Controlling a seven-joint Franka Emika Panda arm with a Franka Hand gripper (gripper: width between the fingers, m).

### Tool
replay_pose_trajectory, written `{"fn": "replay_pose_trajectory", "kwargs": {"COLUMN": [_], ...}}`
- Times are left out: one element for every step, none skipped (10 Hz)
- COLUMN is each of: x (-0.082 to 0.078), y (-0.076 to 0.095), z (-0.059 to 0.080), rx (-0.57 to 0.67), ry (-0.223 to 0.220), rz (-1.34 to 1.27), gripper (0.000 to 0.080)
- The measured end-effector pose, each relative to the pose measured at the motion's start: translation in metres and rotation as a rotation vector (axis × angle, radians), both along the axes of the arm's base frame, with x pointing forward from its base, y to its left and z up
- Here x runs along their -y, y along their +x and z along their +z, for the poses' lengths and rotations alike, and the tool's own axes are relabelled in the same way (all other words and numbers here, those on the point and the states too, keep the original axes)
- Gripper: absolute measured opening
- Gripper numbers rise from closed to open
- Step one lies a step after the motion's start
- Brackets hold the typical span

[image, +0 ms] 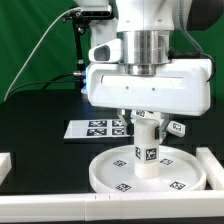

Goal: Assemble round table

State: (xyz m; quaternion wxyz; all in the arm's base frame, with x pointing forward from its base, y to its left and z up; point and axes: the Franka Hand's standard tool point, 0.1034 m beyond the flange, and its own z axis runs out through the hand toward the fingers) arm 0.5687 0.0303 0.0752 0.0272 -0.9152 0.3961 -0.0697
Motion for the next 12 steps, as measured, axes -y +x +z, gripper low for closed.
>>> {"fn": "replay_pose_trajectory", "kwargs": {"x": [0.000,0.000,0.000,0.000,0.000,0.000,0.000,-0.003,-0.010,-0.016,-0.012,-0.010], "y": [-0.002,-0.006,-0.007,-0.009,-0.009,-0.010,-0.010,-0.009,-0.005,-0.005,-0.004,-0.004], "z": [-0.001,-0.002,-0.003,-0.003,-0.003,-0.003,-0.004,-0.002,-0.001,-0.002,-0.002,-0.002], "rx": [0.013,0.024,0.023,0.022,0.022,0.022,0.021,-0.018,-0.053,-0.069,-0.058,-0.055], "ry": [0.036,0.080,0.124,0.153,0.151,0.146,0.145,0.122,0.100,0.084,0.074,0.059], "rz": [-0.179,-0.373,-0.513,-0.612,-0.602,-0.577,-0.576,-0.392,-0.211,-0.081,-0.055,0.020], "gripper": [0.0406,0.0406,0.0406,0.0406,0.0406,0.0406,0.0574,0.0626,0.0626,0.0645,0.0645,0.0648]}}
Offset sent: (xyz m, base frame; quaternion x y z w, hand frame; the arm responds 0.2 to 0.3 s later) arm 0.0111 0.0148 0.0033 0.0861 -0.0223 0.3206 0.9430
